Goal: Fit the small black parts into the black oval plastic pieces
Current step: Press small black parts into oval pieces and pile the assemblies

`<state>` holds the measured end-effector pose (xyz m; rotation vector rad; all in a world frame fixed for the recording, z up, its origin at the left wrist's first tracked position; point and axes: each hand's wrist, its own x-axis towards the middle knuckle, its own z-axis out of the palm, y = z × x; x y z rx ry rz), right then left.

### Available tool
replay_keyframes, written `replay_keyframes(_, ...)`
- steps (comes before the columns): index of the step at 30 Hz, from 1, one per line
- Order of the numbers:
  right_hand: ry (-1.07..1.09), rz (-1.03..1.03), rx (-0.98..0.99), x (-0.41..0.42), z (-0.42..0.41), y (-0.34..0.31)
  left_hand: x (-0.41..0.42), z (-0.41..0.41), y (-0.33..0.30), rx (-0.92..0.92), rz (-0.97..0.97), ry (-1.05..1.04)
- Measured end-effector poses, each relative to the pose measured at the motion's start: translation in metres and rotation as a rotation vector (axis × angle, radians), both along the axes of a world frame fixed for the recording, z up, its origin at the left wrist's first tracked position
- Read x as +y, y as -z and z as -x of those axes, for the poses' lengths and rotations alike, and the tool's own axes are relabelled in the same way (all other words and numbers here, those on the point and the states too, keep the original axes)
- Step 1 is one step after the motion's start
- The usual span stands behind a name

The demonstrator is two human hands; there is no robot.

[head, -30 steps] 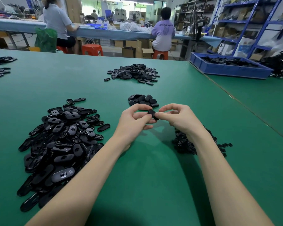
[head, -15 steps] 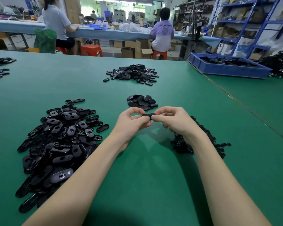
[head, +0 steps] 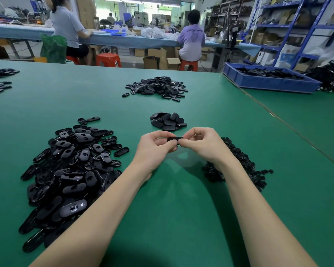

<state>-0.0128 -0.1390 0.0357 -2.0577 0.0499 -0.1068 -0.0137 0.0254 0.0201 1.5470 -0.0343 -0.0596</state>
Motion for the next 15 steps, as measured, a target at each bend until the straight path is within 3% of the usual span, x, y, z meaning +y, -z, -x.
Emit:
replay_keyframes(12, 0.065, 0.130, -0.048, 0.008, -0.001, 0.011, -0.003, -0.003, 0.013, -0.023, -0.118, -0.073)
replay_keyframes(15, 0.041, -0.034, -0.039, 0.005, 0.001, 0.009, 0.003, -0.005, 0.008, -0.109, -0.139, 0.008)
